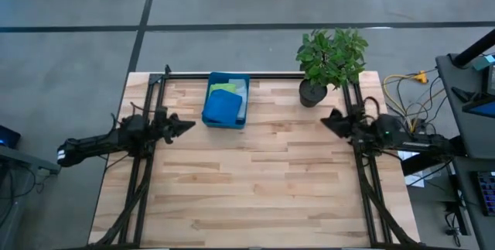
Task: Fold microfiber towels
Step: Return to Home Position
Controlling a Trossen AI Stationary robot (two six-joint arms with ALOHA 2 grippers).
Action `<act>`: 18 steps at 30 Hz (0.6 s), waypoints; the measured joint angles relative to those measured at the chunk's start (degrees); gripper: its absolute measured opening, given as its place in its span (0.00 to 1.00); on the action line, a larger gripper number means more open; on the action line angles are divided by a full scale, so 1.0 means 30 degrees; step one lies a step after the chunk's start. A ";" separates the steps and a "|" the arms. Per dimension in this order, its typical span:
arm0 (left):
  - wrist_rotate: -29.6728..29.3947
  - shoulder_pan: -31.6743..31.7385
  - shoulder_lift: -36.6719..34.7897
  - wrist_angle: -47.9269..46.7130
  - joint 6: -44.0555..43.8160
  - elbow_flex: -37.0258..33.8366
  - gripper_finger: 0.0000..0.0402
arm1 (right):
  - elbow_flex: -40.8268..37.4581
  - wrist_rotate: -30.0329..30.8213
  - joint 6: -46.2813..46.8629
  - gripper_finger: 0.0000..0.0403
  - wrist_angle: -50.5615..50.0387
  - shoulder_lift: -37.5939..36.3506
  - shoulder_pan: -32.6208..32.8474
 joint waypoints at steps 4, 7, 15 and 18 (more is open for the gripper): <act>0.1198 0.0001 0.0558 -0.0316 -0.0504 0.0022 0.00 | 0.0000 -0.0016 0.1611 0.20 -0.4158 0.0014 0.0000; 0.1936 -0.0004 0.0998 -0.0247 0.0540 0.0022 0.00 | 0.0000 0.0014 0.2533 0.20 -0.6106 0.0022 0.0000; 0.2807 0.0001 0.2312 -0.0094 0.1028 0.0022 0.00 | 0.0036 0.0101 0.2453 0.18 -0.6437 0.0168 -0.0001; 0.2883 0.0001 0.2741 -0.0018 0.1028 0.0015 0.00 | 0.0036 0.0106 0.2414 0.18 -0.6437 0.0168 0.0000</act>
